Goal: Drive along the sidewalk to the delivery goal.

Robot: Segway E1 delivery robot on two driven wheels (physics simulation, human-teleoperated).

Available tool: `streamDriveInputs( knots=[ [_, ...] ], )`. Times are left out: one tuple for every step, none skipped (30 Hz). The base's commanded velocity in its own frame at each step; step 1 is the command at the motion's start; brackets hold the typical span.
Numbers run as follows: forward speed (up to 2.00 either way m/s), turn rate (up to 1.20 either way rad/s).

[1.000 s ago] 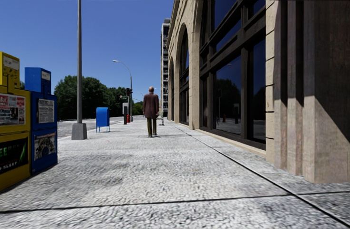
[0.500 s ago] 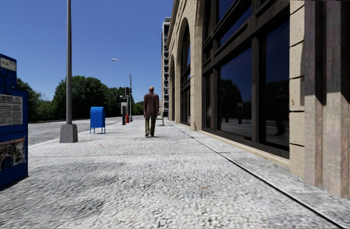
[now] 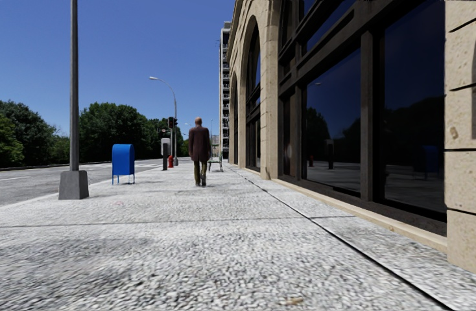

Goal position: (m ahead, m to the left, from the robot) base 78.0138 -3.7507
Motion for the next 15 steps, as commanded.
streamDriveInputs(
  knots=[
    [1.26,0.0],
    [1.26,0.0],
    [1.26,0.0],
    [1.26,0.0],
    [1.26,0.0],
    [1.26,0.0],
    [1.26,0.0],
    [1.26,0.0],
    [1.26,0.0],
    [1.26,0.0],
    [1.26,0.0],
    [1.26,0.0],
    [1.26,0.0],
    [1.26,0.0],
    [1.26,0.0]
  ],
)
